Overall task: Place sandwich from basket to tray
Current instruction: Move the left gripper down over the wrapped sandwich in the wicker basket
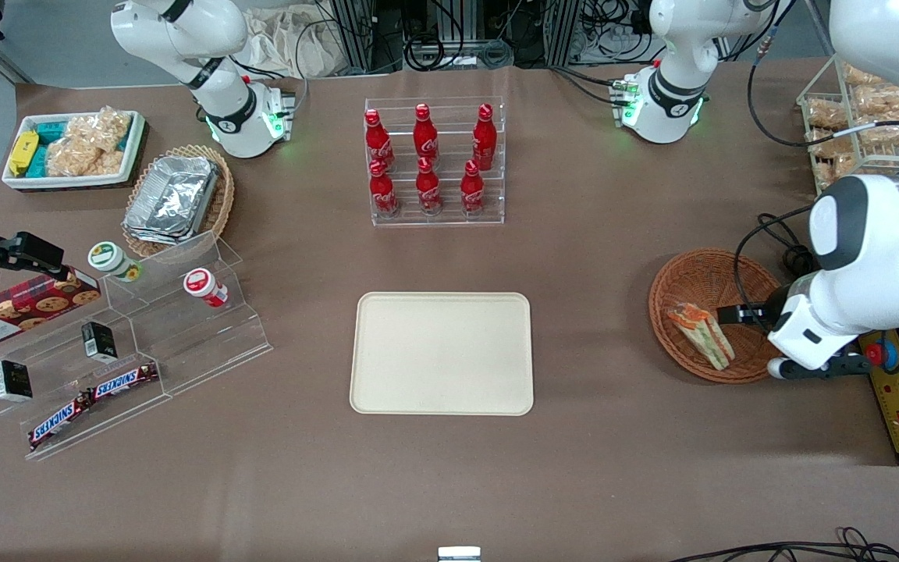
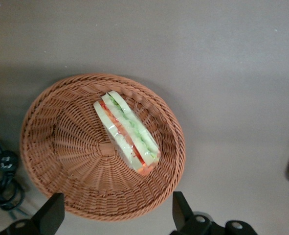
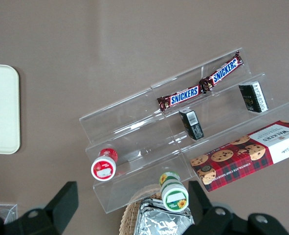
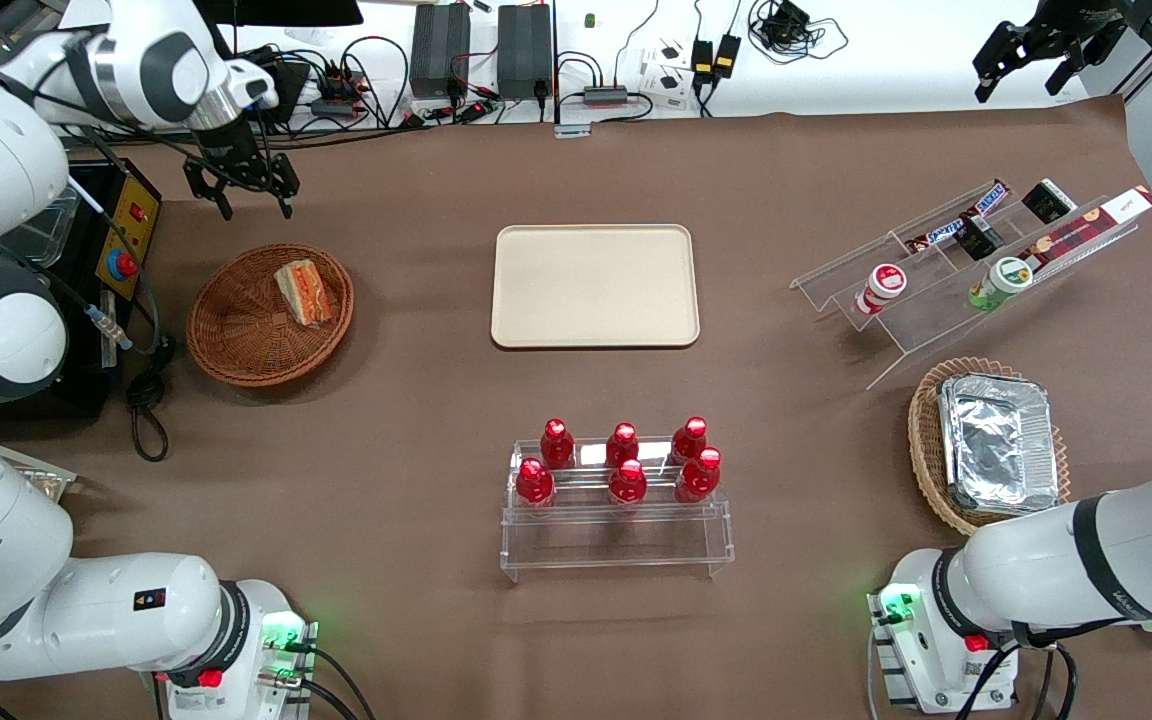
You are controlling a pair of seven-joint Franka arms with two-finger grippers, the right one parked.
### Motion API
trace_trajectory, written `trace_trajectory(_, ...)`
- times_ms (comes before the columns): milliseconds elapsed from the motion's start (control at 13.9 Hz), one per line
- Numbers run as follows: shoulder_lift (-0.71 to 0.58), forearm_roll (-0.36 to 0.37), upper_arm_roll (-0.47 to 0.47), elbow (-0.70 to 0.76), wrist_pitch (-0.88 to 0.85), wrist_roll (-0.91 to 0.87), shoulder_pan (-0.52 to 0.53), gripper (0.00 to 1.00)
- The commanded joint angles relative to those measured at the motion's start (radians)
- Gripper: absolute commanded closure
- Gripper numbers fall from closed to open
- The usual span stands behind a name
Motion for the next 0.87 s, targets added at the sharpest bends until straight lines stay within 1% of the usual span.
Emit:
trace_trajectory(0, -0.037, -0.002, 0.001, -0.142, 0.161, -0.097, 0.006, 0.01)
trace_trajectory(144, -0.013, -0.002, 0.001, -0.179, 0.23, -0.162, 0.006, 0.01)
trace_trajectory(361, 0.05, -0.002, 0.002, -0.188, 0.305, -0.265, 0.006, 0.01)
trace_trajectory(722, 0.078, 0.006, 0.004, -0.255, 0.424, -0.283, 0.009, 0.01)
trace_trajectory(794, 0.086, 0.006, 0.005, -0.256, 0.434, -0.283, 0.009, 0.03)
